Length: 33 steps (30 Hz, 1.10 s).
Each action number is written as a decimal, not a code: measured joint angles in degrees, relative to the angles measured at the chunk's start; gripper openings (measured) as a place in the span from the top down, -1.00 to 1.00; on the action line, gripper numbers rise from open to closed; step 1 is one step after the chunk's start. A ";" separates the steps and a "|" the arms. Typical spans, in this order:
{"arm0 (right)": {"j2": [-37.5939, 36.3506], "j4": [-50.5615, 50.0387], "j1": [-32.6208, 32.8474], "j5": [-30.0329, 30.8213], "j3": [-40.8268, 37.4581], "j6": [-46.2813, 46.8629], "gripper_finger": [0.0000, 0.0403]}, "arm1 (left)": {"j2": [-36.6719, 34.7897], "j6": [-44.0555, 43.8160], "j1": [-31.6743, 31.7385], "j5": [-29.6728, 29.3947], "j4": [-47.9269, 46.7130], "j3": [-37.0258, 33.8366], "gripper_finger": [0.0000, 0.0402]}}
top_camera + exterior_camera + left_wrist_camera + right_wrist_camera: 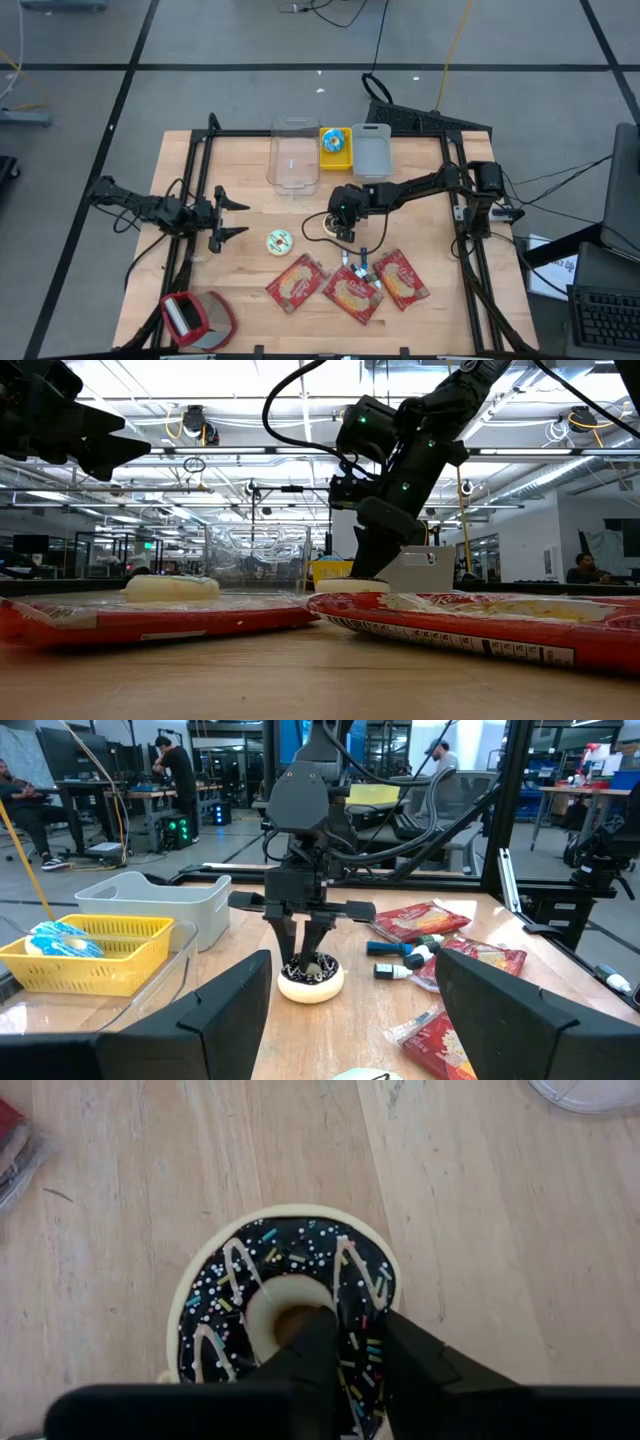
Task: Pick & Place Food Item
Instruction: Put the black donut into the yellow bin
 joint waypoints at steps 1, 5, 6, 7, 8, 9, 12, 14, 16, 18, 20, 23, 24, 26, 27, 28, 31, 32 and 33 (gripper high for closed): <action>-0.27 0.00 -0.02 0.01 -0.04 -0.27 0.76 | 0.00 -0.01 -0.01 0.00 -0.01 0.00 -0.42; -0.72 1.25 -0.10 0.11 -0.04 -1.05 0.77 | 0.00 -0.01 0.00 0.00 -0.02 0.00 -0.42; -1.09 1.02 -0.18 0.12 -0.04 -1.05 0.77 | 0.00 -0.01 0.00 0.00 0.00 0.00 -0.42; -1.44 0.84 -0.20 0.11 -0.09 -1.05 0.77 | 0.00 0.00 0.00 0.00 -0.02 0.00 -0.42; -1.64 1.36 -0.33 0.11 -0.10 -1.08 0.78 | 0.00 -0.01 -0.02 0.00 -0.02 0.00 -0.42; -1.71 2.24 -0.39 0.11 -0.02 -1.31 0.78 | 0.00 0.01 0.00 0.00 0.00 0.00 -0.42; -1.89 2.09 -0.81 0.04 -0.07 -1.47 0.78 | 0.00 0.02 -0.02 0.00 -0.01 0.00 -0.42; -2.35 1.97 -1.18 0.05 -0.09 -1.49 0.78 | 0.00 -0.01 0.00 0.00 -0.01 0.00 -0.42; -2.61 2.61 -1.58 0.08 0.00 -1.56 0.78 | 0.00 0.01 0.00 0.00 -0.02 0.00 -0.42; -3.20 1.65 -2.04 0.08 -0.05 -1.96 0.78 | 0.00 0.00 -0.01 0.00 0.00 0.00 -0.42; -3.57 1.94 -2.45 0.09 -0.09 -2.32 0.78 | 0.00 0.01 0.00 0.00 -0.01 0.00 -0.42; -4.12 2.39 -3.18 0.17 0.01 -2.72 0.78 | 0.00 0.00 0.00 0.00 0.00 0.00 -0.42; -4.42 1.84 -3.45 0.20 -0.08 -2.76 0.78 | 0.00 -0.01 0.00 0.00 0.00 0.00 -0.42; -4.60 2.72 -4.00 0.23 -0.01 -3.25 0.78 | 0.00 -0.01 0.00 0.00 0.00 0.00 -0.42; -4.60 2.90 -4.26 0.24 0.02 -3.82 0.78 | 0.00 0.00 0.00 0.00 0.00 0.00 -0.42; -4.60 2.60 -4.56 0.26 0.02 -4.14 0.78 | 0.00 -0.01 0.00 0.00 0.00 0.00 -0.42; -5.12 2.08 -5.62 0.26 -0.04 -4.93 0.78 | 0.00 0.00 0.00 0.00 0.00 0.00 -0.42; -5.39 2.29 -5.96 0.26 -0.04 -5.34 0.78 | 0.00 0.01 -0.01 0.00 0.00 0.00 -0.42; -5.53 2.82 -6.35 0.26 -0.02 -5.55 0.78 | 0.00 0.00 0.00 0.00 0.00 0.00 -0.42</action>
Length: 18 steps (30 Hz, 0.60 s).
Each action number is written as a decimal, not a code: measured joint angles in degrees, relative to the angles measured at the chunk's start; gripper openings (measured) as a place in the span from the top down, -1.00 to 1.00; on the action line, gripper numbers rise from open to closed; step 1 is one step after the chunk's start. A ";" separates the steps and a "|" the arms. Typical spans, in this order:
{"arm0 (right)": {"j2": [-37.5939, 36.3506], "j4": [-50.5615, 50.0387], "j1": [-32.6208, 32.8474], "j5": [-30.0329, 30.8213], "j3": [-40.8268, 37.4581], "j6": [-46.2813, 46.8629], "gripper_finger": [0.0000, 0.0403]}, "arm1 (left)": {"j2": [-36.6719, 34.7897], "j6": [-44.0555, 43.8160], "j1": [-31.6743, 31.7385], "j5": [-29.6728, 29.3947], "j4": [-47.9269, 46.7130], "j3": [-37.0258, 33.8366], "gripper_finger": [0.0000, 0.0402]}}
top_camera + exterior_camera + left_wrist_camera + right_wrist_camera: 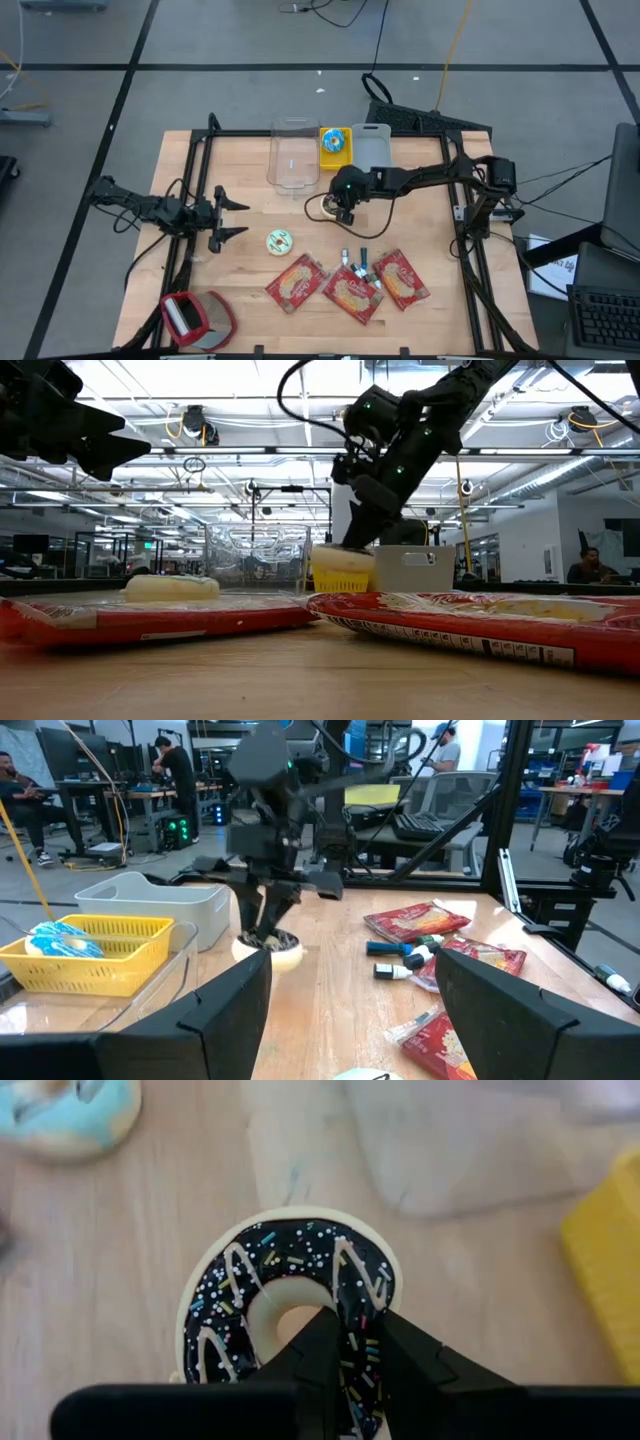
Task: Pick & Place Food Item
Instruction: Put the black donut into the yellow bin
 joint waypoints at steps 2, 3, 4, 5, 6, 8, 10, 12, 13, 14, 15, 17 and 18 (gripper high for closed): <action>-0.39 -0.08 -0.85 0.08 0.05 -0.41 0.78 | 0.00 -0.01 0.00 0.01 0.00 0.00 -0.42; -0.81 -0.73 -1.32 0.09 -0.06 -0.43 0.78 | 0.00 0.00 -0.02 0.02 0.00 0.00 -0.42; -1.18 -0.71 -1.78 0.10 -0.13 -0.42 0.78 | 0.00 -0.01 0.00 0.00 0.00 0.00 -0.42; -1.64 0.02 -2.20 0.16 -0.09 -0.53 0.78 | 0.00 0.00 0.00 0.00 0.00 0.00 -0.42; -2.26 0.34 -2.65 0.18 0.00 -0.97 0.78 | 0.00 0.00 0.00 0.01 0.00 0.01 -0.42; -3.28 0.26 -3.48 0.22 0.00 -1.39 0.78 | 0.00 0.02 0.00 0.01 0.00 0.00 -0.42; -4.22 0.44 -4.27 0.22 0.00 -1.90 0.78 | 0.00 -0.01 0.00 0.01 0.00 0.00 -0.42; -5.13 0.90 -5.07 0.20 0.00 -2.58 0.78 | 0.00 -0.01 0.00 0.00 -0.01 0.00 -0.42; -5.59 1.40 -5.47 0.21 0.00 -2.91 0.78 | 0.00 0.01 -0.01 0.01 -0.02 0.00 -0.42; -6.08 1.51 -5.89 0.20 0.00 -3.24 0.78 | 0.00 -0.01 0.00 0.02 0.00 0.00 -0.42; -6.52 1.50 -6.34 0.20 0.00 -3.49 0.78 | 0.00 0.00 0.00 0.00 0.02 0.00 -0.42; -6.67 3.36 -7.17 0.20 0.00 -4.32 0.78 | 0.00 -0.01 0.00 0.00 -0.02 0.00 -0.42; -6.67 4.15 -7.55 0.22 0.00 -4.76 0.78 | 0.00 0.00 -0.02 0.02 -0.02 0.00 -0.42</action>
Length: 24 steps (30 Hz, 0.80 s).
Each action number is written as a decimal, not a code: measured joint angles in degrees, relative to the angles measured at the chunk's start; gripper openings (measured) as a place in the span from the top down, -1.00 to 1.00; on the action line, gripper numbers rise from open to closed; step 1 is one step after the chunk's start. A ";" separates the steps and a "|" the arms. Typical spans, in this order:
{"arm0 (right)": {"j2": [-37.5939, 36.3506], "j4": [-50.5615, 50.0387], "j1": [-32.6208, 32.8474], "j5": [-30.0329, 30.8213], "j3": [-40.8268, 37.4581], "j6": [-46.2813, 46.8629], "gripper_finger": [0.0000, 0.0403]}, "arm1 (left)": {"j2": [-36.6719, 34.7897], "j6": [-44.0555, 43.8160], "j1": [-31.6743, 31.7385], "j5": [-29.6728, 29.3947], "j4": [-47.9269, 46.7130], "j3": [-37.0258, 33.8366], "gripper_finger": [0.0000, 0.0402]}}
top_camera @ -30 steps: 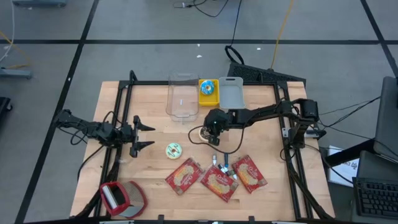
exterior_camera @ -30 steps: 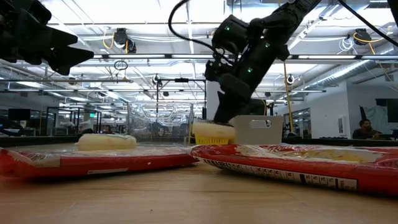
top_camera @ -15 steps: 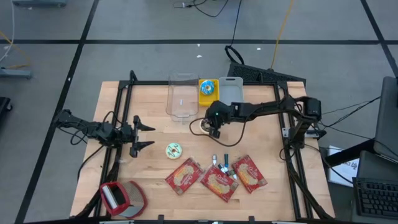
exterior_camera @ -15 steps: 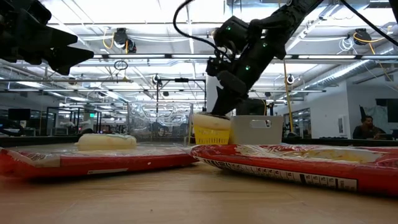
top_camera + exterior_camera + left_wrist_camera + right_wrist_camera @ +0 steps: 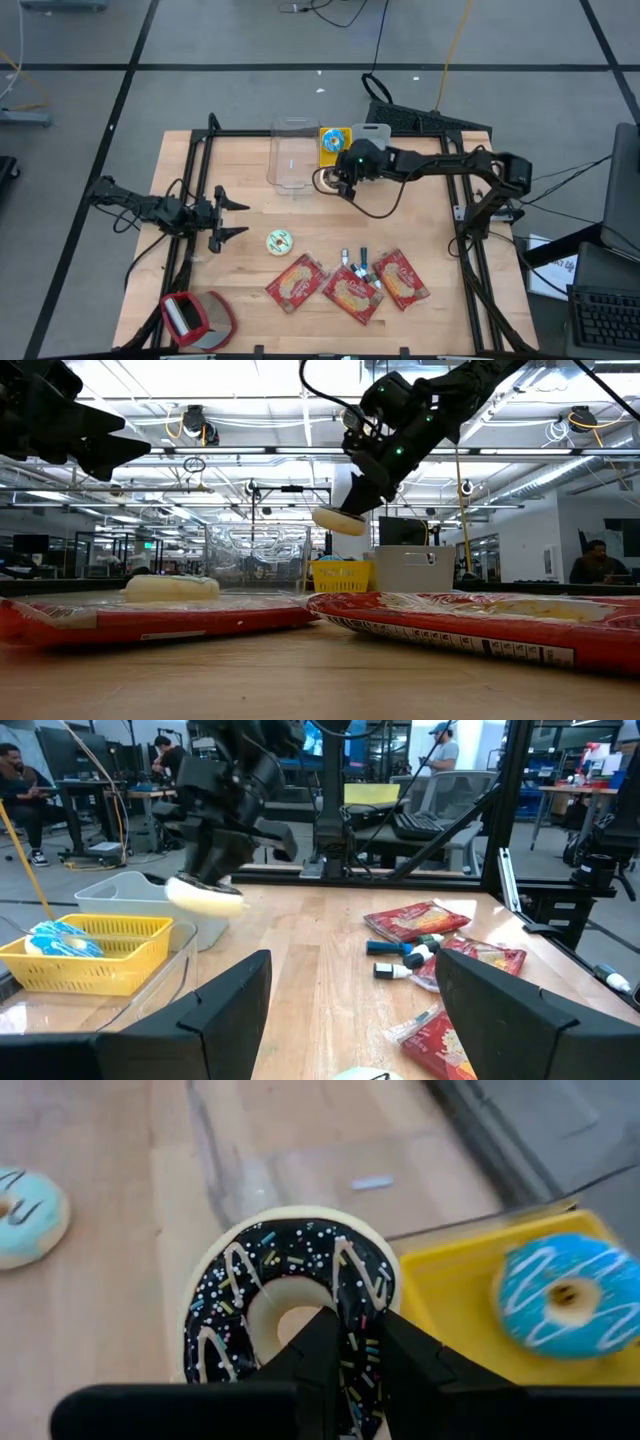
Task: Pick & Place Food Item
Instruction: Put the black donut into the yellow bin
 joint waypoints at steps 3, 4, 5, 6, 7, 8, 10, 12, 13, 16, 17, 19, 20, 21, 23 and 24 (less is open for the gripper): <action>-0.04 1.89 -1.40 -0.02 0.00 -1.39 0.78 | 0.00 0.00 0.00 -0.02 0.00 0.00 -0.42; -0.05 2.79 -1.87 -0.02 0.00 -1.98 0.78 | 0.00 0.00 0.02 -0.02 0.01 0.00 -0.42; -0.09 3.47 -2.31 -0.02 0.00 -2.73 0.78 | 0.00 0.00 0.02 -0.02 0.02 0.00 -0.42; -0.11 4.18 -2.69 -0.02 0.00 -3.25 0.78 | 0.00 0.00 0.02 -0.02 0.01 0.00 -0.42; -0.10 4.88 -3.06 -0.02 0.00 -3.80 0.78 | 0.00 0.00 0.02 -0.01 0.00 0.01 -0.42; -0.10 5.60 -3.40 0.01 0.00 -4.21 0.78 | 0.00 0.01 0.01 0.00 0.02 0.00 -0.42; -0.09 7.49 -4.04 0.85 0.00 -4.48 0.78 | 0.00 0.02 0.00 -0.02 0.00 0.02 -0.42; -0.09 9.36 -4.52 3.07 0.00 -5.29 0.78 | 0.00 0.00 0.01 -0.01 0.02 0.00 -0.42; -0.09 9.94 -4.83 4.31 0.00 -6.07 0.78 | 0.00 0.00 0.02 -0.02 0.02 0.00 -0.42; -0.07 11.78 -5.78 5.74 -0.02 -9.56 0.78 | 0.00 0.00 0.01 -0.02 0.02 0.00 -0.42; 0.30 12.97 -6.07 5.75 -0.07 -10.67 0.78 | 0.00 0.00 0.01 -0.02 0.02 0.00 -0.42; 1.35 16.40 -6.58 6.12 -0.49 -12.60 0.78 | 0.00 0.00 0.00 0.00 0.00 0.00 -0.42; 1.52 17.27 -6.91 6.91 -1.00 -13.09 0.78 | 0.00 0.00 0.00 0.00 0.02 0.00 -0.42; 1.55 17.80 -7.21 7.95 -1.47 -13.24 0.78 | 0.00 0.00 0.02 -0.02 0.02 0.00 -0.42; 2.65 21.13 -7.71 9.73 -1.47 -13.73 0.78 | 0.00 0.00 0.00 -0.01 0.00 0.00 -0.42; 3.28 22.24 -7.98 10.40 -1.32 -14.31 0.78 | 0.00 0.01 0.01 -0.01 0.03 0.00 -0.42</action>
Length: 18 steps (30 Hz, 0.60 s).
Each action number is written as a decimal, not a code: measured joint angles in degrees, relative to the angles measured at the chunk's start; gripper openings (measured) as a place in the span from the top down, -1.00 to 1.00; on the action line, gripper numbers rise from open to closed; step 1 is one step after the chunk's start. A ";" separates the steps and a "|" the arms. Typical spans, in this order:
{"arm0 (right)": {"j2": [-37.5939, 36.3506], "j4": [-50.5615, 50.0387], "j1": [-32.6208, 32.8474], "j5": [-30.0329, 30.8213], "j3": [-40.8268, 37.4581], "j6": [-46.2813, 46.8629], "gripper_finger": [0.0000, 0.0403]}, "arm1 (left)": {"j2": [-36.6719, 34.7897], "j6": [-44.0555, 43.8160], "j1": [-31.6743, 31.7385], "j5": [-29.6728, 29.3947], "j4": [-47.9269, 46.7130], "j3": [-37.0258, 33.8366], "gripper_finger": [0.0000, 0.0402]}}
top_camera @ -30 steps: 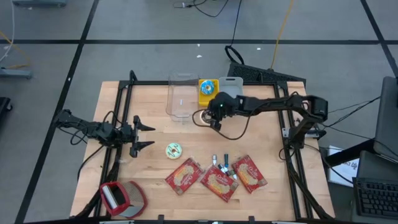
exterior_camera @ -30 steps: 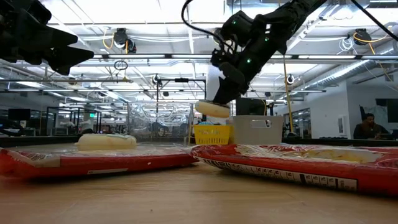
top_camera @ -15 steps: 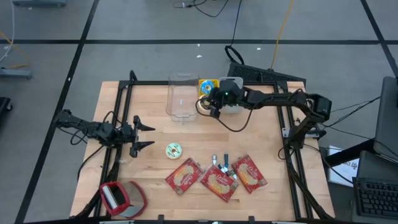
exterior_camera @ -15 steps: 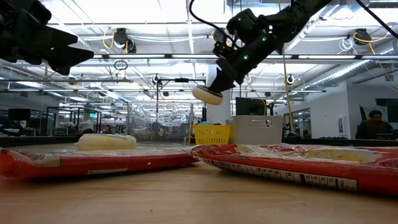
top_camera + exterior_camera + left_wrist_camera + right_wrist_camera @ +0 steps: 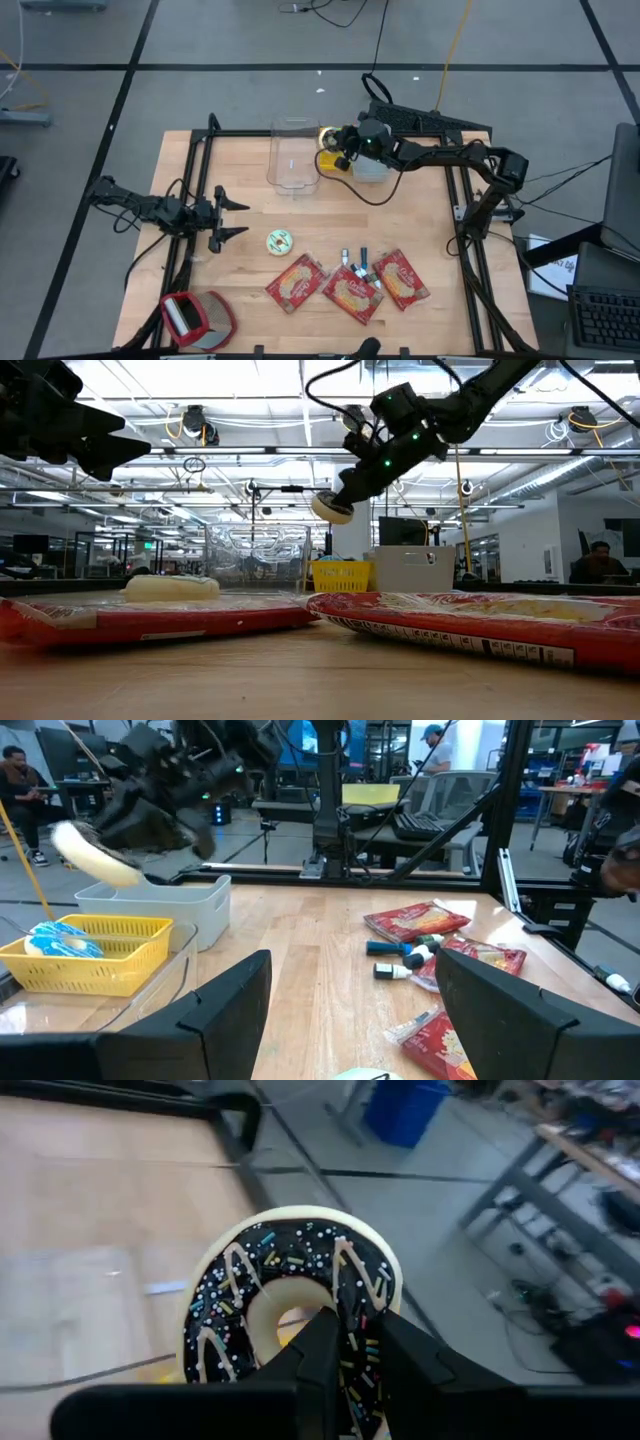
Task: Pick & Place Food Item
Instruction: Put the black donut into the yellow bin
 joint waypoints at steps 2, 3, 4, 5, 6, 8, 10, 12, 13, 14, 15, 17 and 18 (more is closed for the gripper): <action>0.85 0.11 -0.72 0.80 -0.18 -0.35 0.78 | 0.00 -0.01 0.00 -0.01 -0.03 0.00 -0.42; 1.55 0.99 -0.97 1.27 -0.21 -0.44 0.78 | 0.00 0.01 -0.01 -0.01 -0.01 0.00 -0.42; 2.35 2.80 -1.11 1.37 -0.20 -0.46 0.78 | 0.00 -0.01 -0.01 -0.01 -0.01 0.00 -0.42; 3.08 4.25 -1.25 1.39 -0.19 -0.58 0.78 | 0.00 0.01 0.01 -0.01 -0.01 0.00 -0.42; 3.68 5.30 -1.45 1.31 -0.19 -0.63 0.78 | 0.00 0.00 0.00 -0.01 -0.01 0.00 -0.42; 4.73 6.28 -1.76 1.26 -0.19 -0.68 0.78 | 0.00 -0.01 0.01 -0.01 -0.01 0.00 -0.42; 6.54 8.57 -1.79 1.59 -0.17 -0.85 0.78 | 0.00 -0.01 0.01 -0.01 -0.01 0.00 -0.42; 7.65 8.80 -1.99 3.18 -0.15 -0.74 0.78 | 0.00 0.01 0.01 0.01 -0.01 0.00 -0.42; 8.11 9.10 -2.05 3.93 -0.15 -0.65 0.78 | 0.00 -0.01 -0.01 -0.01 -0.01 0.00 -0.42; 8.46 9.42 -2.10 4.33 -0.15 -0.67 0.78 | 0.00 -0.01 0.00 -0.01 -0.01 0.00 -0.42; 8.90 9.72 -2.15 4.38 -0.15 -0.89 0.78 | 0.00 -0.01 -0.01 -0.01 -0.03 0.00 -0.42; 9.81 9.80 -2.23 4.44 -0.10 -1.11 0.78 | 0.00 0.00 0.01 -0.01 0.00 0.00 -0.42; 10.13 9.31 -2.31 4.42 -0.14 -1.10 0.78 | 0.00 -0.01 0.01 -0.01 -0.03 0.00 -0.42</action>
